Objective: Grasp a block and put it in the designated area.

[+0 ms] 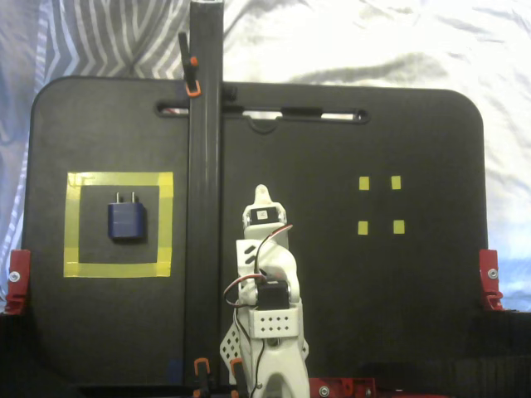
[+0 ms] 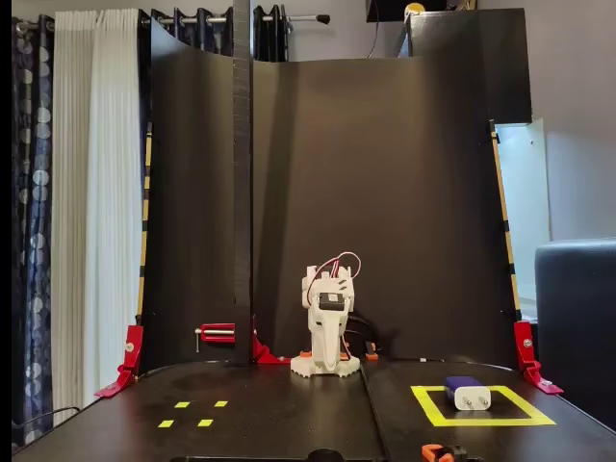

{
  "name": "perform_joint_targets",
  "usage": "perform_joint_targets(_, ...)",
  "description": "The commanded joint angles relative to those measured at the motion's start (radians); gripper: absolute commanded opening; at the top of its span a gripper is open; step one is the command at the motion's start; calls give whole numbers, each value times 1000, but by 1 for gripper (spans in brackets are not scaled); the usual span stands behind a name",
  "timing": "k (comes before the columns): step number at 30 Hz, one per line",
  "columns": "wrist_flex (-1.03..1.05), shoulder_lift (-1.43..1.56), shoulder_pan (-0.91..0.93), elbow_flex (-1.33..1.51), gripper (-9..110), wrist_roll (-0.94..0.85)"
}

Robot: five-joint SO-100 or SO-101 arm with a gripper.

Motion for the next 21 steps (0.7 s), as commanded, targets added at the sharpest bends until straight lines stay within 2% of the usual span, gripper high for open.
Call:
perform_joint_targets(1, 2, 8, 2, 8, 0, 8)
perform_joint_targets(21, 3, 8, 38, 8, 0, 51)
